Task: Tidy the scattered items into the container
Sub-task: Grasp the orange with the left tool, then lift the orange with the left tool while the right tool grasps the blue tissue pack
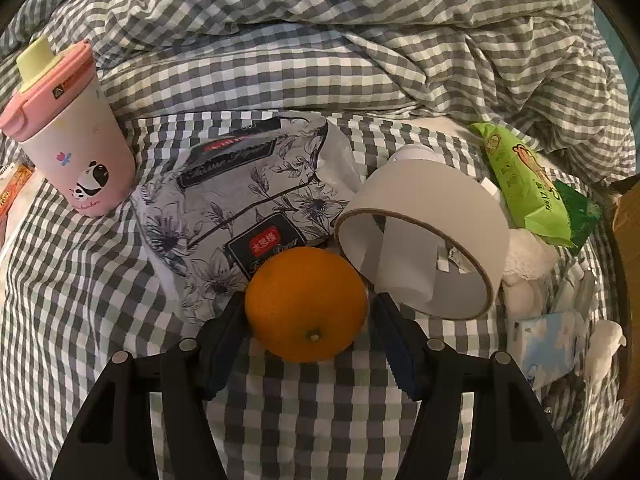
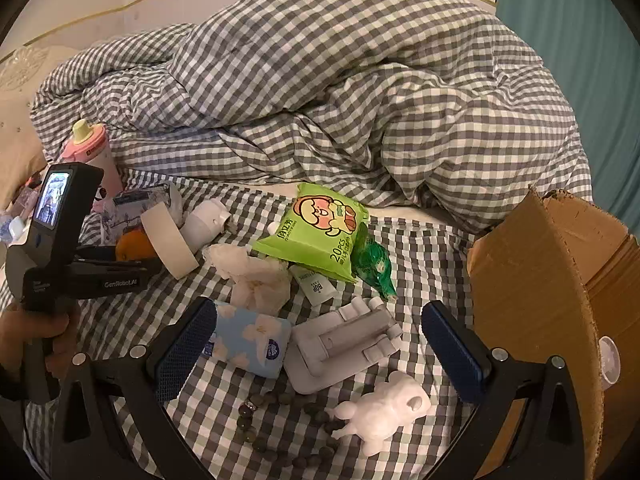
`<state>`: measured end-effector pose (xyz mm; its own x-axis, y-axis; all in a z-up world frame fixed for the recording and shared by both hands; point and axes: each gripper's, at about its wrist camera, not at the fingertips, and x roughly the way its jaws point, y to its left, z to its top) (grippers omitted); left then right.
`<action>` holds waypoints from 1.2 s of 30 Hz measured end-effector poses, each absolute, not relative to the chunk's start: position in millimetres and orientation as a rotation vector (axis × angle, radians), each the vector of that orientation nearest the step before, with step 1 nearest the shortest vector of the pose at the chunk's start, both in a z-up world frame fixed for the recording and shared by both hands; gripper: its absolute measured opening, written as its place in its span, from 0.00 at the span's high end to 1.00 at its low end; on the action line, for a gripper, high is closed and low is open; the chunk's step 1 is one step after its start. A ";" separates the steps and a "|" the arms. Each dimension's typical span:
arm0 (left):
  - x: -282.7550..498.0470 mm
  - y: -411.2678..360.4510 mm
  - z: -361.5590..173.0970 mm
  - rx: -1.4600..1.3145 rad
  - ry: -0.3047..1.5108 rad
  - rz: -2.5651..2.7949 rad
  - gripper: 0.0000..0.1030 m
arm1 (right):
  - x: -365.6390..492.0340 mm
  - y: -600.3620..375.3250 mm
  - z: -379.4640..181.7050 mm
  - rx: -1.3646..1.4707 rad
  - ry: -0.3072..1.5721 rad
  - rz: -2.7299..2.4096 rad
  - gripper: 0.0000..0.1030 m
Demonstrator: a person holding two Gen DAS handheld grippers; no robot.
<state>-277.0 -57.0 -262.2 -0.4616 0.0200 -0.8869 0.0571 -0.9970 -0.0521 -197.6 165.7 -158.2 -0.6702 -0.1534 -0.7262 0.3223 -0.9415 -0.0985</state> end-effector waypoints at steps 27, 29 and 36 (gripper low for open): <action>-241.6 -86.8 -237.5 1.497 0.224 -2.678 0.44 | -191.5 152.9 -172.6 1.126 0.279 -2.580 0.00; -233.7 -93.2 -230.4 1.471 0.238 -2.680 0.44 | -190.3 146.3 -174.0 1.127 0.253 -2.562 0.00; -222.0 -111.4 -211.3 1.409 0.234 -2.686 0.44 | -190.5 119.5 -192.2 1.174 0.235 -2.525 0.00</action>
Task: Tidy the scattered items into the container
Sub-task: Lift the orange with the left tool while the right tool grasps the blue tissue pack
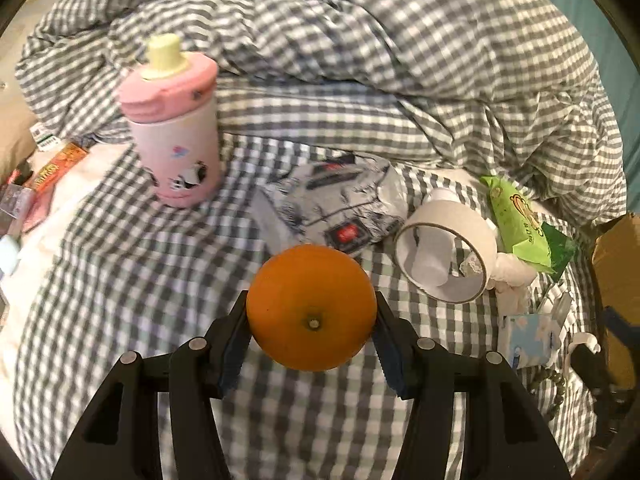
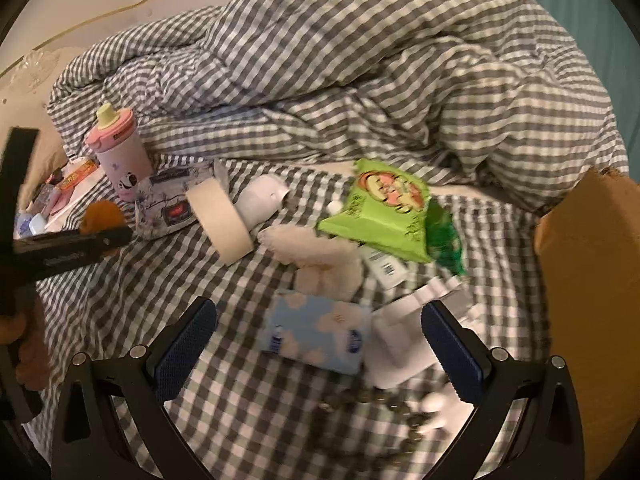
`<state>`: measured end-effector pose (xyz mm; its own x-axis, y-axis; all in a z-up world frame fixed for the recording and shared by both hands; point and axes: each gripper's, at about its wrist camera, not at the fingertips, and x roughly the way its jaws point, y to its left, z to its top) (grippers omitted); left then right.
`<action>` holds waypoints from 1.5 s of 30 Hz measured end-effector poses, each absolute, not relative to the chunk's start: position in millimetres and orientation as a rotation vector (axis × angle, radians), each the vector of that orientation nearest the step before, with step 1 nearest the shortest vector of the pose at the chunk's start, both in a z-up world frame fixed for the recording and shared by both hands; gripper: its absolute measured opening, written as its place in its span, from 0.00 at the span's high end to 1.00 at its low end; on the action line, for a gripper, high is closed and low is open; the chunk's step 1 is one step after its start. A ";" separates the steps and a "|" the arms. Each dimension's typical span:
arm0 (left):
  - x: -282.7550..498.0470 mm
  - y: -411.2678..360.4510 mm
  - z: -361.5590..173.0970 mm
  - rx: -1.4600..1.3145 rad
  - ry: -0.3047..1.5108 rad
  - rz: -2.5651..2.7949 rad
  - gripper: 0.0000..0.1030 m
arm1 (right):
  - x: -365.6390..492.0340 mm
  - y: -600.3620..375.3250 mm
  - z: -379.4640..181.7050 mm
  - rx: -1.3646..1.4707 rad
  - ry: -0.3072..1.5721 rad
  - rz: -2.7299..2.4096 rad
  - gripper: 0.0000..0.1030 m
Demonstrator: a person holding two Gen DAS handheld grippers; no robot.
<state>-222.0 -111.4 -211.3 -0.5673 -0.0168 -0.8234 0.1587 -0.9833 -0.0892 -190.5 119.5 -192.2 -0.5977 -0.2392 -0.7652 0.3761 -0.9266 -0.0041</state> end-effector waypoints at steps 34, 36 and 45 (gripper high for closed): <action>-144.6 -131.0 -134.3 1.264 0.201 -2.733 0.44 | -224.7 79.2 -257.8 1.357 0.381 -2.584 0.30; -142.3 -129.8 -131.9 1.261 0.201 -2.734 0.44 | -222.5 80.6 -256.7 1.353 0.368 -2.576 0.30; -129.3 -123.9 -115.3 1.224 0.211 -2.743 0.44 | -204.2 87.7 -229.9 1.274 0.316 -2.559 0.31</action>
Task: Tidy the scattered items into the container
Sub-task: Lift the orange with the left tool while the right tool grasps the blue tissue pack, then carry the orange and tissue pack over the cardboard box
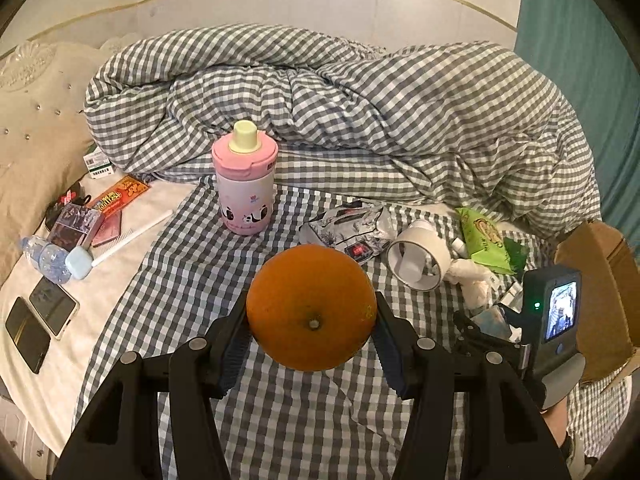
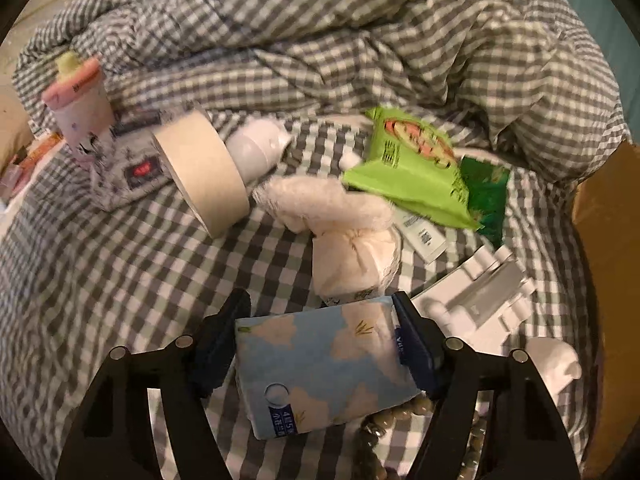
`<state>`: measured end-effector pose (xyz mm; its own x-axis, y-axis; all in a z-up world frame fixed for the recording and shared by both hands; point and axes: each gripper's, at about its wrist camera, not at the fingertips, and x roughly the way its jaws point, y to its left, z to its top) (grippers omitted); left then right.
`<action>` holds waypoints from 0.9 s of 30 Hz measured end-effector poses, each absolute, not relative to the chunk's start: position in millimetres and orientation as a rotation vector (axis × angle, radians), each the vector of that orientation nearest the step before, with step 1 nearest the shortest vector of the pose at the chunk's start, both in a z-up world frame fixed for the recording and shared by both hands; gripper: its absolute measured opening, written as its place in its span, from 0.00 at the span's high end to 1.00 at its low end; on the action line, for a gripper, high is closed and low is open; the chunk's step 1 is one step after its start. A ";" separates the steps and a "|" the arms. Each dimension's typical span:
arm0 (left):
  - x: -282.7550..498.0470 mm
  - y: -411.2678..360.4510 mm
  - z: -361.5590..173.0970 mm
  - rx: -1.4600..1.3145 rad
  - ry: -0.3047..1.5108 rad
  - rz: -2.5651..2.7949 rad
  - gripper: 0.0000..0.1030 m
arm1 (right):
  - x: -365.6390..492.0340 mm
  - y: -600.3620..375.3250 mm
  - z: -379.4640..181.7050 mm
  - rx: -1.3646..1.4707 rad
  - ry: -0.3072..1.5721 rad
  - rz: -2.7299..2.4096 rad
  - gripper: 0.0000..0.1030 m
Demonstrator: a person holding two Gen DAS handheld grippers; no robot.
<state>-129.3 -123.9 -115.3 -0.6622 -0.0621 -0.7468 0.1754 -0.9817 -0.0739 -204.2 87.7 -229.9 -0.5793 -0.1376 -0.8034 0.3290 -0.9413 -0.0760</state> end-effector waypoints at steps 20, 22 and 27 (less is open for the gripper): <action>-86.9 -88.5 -56.2 1.095 0.207 -2.826 0.44 | -133.2 122.7 -105.7 1.037 0.227 -2.588 0.31; -80.3 -84.9 -48.8 1.076 0.207 -2.834 0.44 | -125.5 128.4 -98.5 1.026 0.223 -2.587 0.31; -66.3 -75.8 -36.0 1.048 0.205 -2.848 0.44 | -105.7 140.5 -79.8 0.994 0.220 -2.593 0.31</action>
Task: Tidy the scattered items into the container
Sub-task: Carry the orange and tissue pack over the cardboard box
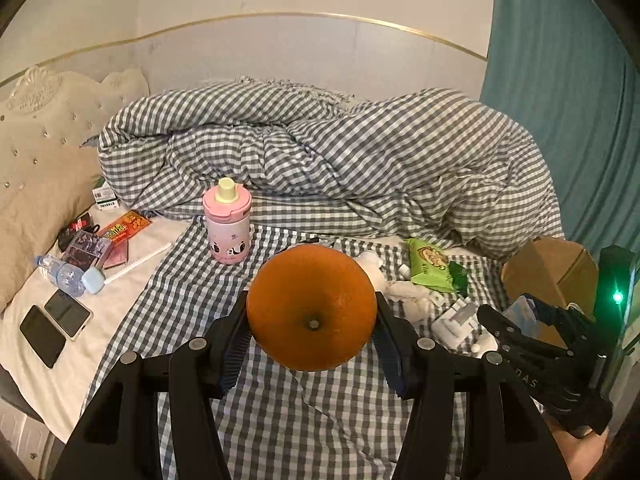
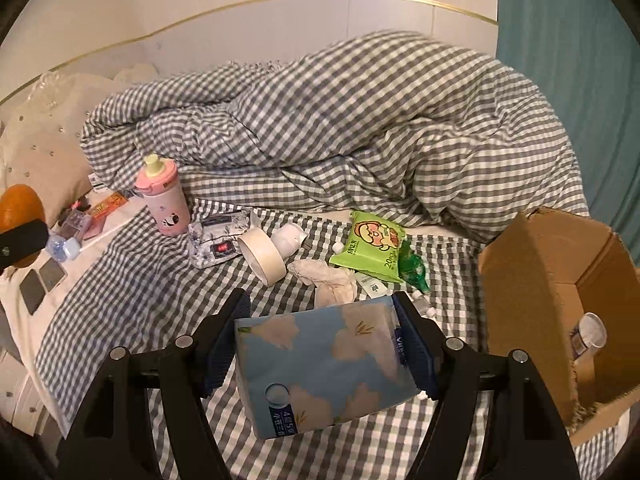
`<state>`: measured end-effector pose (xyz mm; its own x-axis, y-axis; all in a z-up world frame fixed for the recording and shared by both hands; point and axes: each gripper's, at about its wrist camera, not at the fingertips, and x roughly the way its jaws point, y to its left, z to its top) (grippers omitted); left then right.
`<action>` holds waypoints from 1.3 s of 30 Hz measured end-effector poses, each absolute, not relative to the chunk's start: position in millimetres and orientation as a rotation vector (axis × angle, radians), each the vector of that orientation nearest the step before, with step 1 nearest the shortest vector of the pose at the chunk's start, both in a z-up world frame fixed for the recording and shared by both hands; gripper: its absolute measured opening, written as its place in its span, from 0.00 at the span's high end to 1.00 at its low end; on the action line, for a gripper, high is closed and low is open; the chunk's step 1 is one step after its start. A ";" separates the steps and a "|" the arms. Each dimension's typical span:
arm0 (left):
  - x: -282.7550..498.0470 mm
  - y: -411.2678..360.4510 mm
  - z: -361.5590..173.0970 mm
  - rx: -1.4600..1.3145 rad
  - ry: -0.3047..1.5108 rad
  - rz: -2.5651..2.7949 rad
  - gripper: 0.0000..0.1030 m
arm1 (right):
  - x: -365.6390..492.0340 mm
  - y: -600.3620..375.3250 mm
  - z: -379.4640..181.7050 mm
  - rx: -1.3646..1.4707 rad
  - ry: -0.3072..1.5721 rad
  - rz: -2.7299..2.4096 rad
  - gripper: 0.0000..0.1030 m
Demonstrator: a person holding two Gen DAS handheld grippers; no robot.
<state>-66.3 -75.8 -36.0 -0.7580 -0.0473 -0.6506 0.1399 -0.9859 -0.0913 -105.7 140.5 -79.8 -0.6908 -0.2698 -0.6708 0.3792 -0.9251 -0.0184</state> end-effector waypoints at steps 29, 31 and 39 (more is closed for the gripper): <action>-11.3 7.9 12.7 0.947 0.124 -2.975 0.44 | -12.1 229.7 13.1 0.805 0.159 -2.687 0.31; -11.1 15.8 14.4 0.944 0.120 -2.985 0.44 | -9.4 240.7 16.2 0.801 0.151 -2.699 0.31; -14.4 59.8 15.6 0.967 0.086 -3.042 0.44 | -2.6 284.4 29.1 0.783 0.114 -2.771 0.31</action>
